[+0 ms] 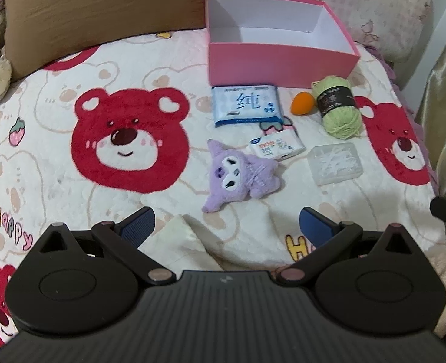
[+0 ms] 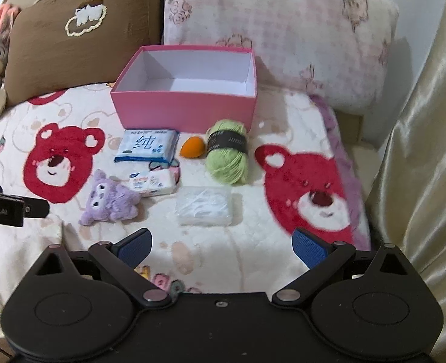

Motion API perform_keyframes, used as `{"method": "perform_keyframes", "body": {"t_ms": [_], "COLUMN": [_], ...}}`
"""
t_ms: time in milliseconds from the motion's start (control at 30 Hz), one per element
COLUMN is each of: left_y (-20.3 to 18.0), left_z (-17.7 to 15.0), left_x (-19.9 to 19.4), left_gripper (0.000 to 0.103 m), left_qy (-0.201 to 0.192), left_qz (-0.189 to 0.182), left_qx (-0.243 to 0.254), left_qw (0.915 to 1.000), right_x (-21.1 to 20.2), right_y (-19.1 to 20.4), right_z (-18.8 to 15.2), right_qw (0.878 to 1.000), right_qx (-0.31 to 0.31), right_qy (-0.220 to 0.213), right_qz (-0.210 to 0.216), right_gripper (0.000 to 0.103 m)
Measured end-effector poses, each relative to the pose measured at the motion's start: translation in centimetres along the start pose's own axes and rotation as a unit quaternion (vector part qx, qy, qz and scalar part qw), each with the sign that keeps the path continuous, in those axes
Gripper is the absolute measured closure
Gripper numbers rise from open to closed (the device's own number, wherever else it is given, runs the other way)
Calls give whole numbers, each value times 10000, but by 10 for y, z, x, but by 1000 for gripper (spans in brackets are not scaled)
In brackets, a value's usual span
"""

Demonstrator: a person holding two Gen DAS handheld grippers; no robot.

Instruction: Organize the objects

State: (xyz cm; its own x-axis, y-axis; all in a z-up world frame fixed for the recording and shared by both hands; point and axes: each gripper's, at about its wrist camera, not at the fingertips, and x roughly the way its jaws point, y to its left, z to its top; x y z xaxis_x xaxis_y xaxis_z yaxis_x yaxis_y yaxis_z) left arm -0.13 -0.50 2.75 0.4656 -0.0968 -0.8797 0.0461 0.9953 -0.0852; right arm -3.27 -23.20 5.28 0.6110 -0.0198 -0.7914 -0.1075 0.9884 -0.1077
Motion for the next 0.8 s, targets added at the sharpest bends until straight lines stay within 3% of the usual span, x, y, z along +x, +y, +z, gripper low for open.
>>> {"method": "perform_keyframes", "body": {"t_ms": [133,267,333,433,500,600,700,800], "left_y": [-15,-27,-35,-50,-60,-70,-75,-80], "left_z": [13,30,37,43,48,54,56,52], "left_x": [-8,-8,-1,15,31,58,88,115], "left_gripper": [1,0,0,0,0,0,0,1], "left_qy": [-169,-405,-733,-990,-1013,-804,-399,-229], "left_qz": [145,203,-147,-212,-334,-653,-899,-857], "left_qx": [308,449,693,851,908,761,484,319], "left_qw": [9993,9980,9948,9912,9901,9917,9940,9955], "right_x": [-6,0,6,23,37,67,100,126], "right_y": [-13,-18,-20,-18,-18,-23,-35,-38], "right_z": [11,11,8,-2,-5,-5,-3,-6], "right_qw": [9989,9926,9895,9775,9703,9729,9825,9801], "right_qx": [-123,-667,-824,-1319,-1618,-1629,-1178,-1078], "right_qy": [-313,-652,-991,-1641,-1795,-1596,-978,-594], "right_qz": [340,780,656,160,57,375,1065,1556], "right_gripper": [2,2,3,3,3,3,3,3]}}
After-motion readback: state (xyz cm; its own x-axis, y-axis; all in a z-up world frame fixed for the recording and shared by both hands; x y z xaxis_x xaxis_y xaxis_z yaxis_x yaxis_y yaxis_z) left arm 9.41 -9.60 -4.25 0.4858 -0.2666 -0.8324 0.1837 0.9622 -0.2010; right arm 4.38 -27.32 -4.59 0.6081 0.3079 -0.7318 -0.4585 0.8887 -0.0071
